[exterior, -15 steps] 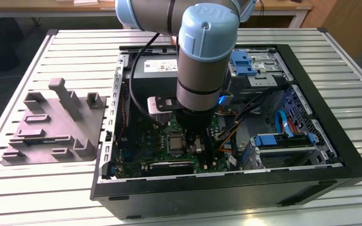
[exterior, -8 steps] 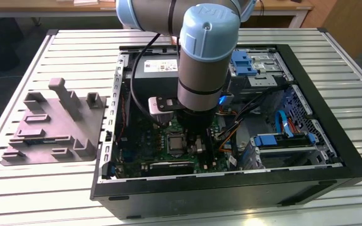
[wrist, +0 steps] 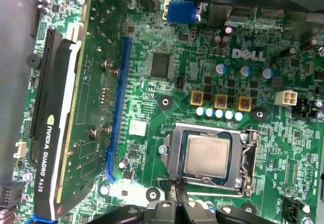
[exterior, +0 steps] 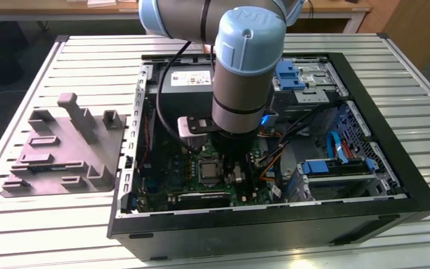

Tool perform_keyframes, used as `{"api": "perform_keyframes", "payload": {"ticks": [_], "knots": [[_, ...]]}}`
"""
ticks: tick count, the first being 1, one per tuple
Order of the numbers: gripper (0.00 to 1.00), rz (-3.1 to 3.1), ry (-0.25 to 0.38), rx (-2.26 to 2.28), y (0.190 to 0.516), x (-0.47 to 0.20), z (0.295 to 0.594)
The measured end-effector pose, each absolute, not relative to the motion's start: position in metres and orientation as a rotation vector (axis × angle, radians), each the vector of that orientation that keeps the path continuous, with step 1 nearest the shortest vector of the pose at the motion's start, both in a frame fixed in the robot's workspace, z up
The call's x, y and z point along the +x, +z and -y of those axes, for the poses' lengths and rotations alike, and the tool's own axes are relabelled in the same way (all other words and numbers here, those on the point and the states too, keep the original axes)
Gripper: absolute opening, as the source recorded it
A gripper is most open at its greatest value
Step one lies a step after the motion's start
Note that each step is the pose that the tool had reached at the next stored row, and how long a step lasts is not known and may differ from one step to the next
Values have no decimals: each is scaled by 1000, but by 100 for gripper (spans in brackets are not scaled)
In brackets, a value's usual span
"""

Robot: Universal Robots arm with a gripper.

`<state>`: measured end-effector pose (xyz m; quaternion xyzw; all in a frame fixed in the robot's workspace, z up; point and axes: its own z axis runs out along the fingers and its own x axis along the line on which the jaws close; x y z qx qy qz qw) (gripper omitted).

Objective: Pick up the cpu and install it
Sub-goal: 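Install the first cpu locking lever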

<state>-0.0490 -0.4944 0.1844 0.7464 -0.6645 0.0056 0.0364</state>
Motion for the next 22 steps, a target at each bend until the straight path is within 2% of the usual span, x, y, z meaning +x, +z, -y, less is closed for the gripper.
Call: {"api": "perform_keyframes", "payload": {"ticks": [22], "knots": [[11, 2043, 12, 2295, 205, -49, 494]]}}
